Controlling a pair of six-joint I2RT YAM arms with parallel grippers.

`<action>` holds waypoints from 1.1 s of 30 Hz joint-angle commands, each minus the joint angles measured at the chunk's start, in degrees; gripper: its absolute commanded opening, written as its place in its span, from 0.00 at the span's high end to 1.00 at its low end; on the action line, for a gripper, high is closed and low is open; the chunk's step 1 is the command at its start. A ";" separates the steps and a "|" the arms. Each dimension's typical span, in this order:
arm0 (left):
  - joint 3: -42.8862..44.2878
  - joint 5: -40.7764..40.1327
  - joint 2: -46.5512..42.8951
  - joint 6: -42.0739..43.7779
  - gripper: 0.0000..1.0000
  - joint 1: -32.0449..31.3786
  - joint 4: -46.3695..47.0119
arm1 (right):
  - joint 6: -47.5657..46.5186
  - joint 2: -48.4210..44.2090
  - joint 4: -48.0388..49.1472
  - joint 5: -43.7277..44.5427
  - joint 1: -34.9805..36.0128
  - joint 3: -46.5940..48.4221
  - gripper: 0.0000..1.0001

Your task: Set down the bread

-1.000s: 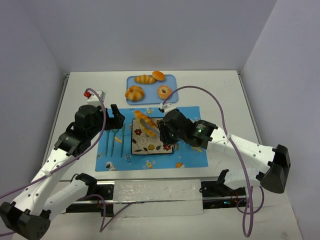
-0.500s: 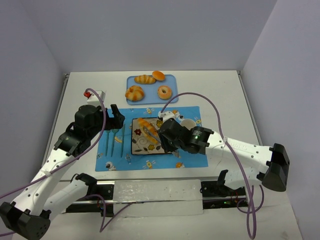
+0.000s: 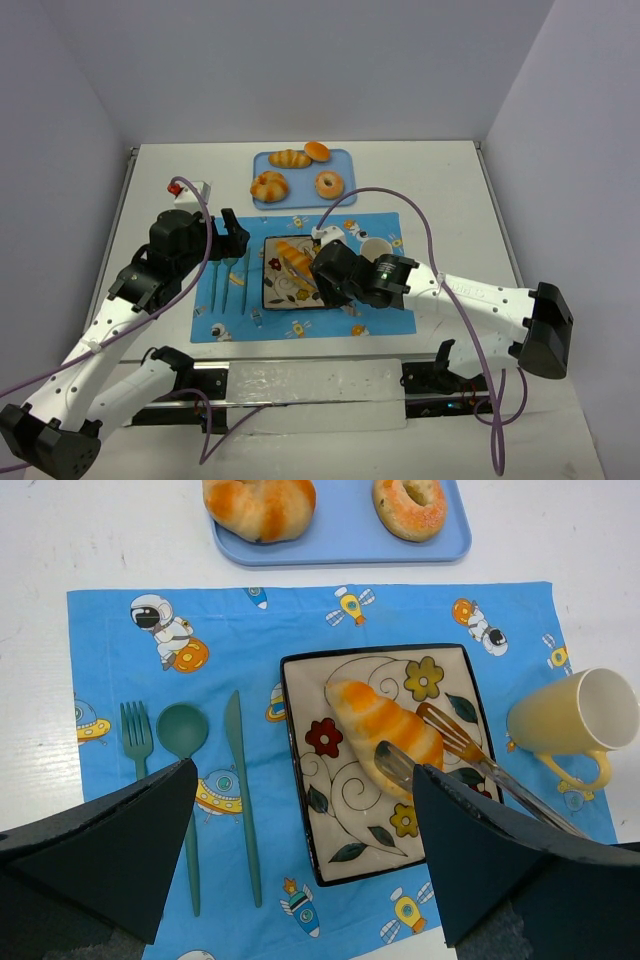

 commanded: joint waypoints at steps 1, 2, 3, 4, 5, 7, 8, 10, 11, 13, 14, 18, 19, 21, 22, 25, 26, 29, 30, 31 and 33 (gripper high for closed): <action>0.16 -0.20 -0.31 0.28 0.01 0.33 1.08 | 0.60 -0.43 1.08 2.29 0.59 -0.09 0.50; 0.16 -0.20 -0.31 0.28 0.01 0.33 1.17 | 0.60 -0.52 1.08 2.20 0.67 -0.09 0.50; 0.16 -0.20 -0.31 0.28 0.01 0.33 1.17 | 0.60 -0.69 1.08 2.29 0.67 0.00 0.49; 0.16 -0.20 -0.31 0.20 0.01 0.33 1.17 | 0.60 -0.78 0.99 2.20 0.67 0.08 0.49; 0.25 -0.20 -0.31 0.20 0.01 0.33 1.17 | 0.52 -0.78 0.91 2.20 0.67 0.00 0.49; 0.16 -0.20 -0.22 0.28 0.01 0.33 1.17 | 0.43 -0.96 0.82 2.20 0.76 0.08 0.48; 0.16 -0.20 -0.30 0.28 0.01 0.33 1.08 | 0.51 -0.96 0.73 2.37 0.85 0.17 0.48; 0.16 -0.11 -0.31 0.28 0.01 0.33 1.25 | 0.43 -0.96 0.55 2.38 0.85 0.17 0.48; 0.07 -0.20 -0.31 0.20 0.01 0.33 1.17 | 0.34 -0.87 0.55 2.20 0.85 0.17 0.48; 0.16 -0.11 -0.31 0.20 0.01 0.33 1.17 | 0.25 -0.61 0.47 2.20 1.03 0.17 0.47; 0.07 -0.03 -0.31 0.28 0.01 0.33 1.25 | 0.34 -0.61 0.55 2.20 1.11 0.17 0.46; 0.07 -0.02 -0.31 0.37 0.01 0.33 1.17 | 0.34 -0.52 0.64 2.11 1.38 0.26 0.45; 0.07 0.06 -0.31 0.37 0.01 0.33 1.25 | 0.34 -0.52 0.73 2.11 1.38 0.35 0.44; 0.07 0.06 -0.31 0.28 0.01 0.33 1.25 | 0.43 -0.43 0.64 2.11 1.47 0.35 0.43; 0.16 0.06 -0.31 0.37 0.01 0.33 1.17 | 0.43 -0.43 0.55 2.20 1.47 0.52 0.43; 0.07 0.24 -0.31 0.28 0.01 0.33 1.17 | 0.34 -0.17 0.29 2.29 1.64 0.70 0.42; 0.07 0.15 -0.31 0.28 0.01 0.33 1.25 | 0.25 -0.17 0.20 2.29 1.73 0.79 0.42; 0.07 0.24 -0.31 0.37 0.01 0.33 1.26 | 0.17 0.01 0.03 2.38 1.91 1.14 0.41; 0.07 0.24 -0.31 0.37 0.01 0.33 1.26 | 0.16 0.09 -0.06 2.38 1.99 1.23 0.41; 0.07 0.24 -0.31 0.28 0.01 0.33 1.26 | 0.16 0.10 -0.06 2.46 2.08 1.40 0.41; 0.07 0.24 -0.31 0.37 0.01 0.33 1.26 | 0.16 0.18 -0.32 2.64 2.17 1.75 0.41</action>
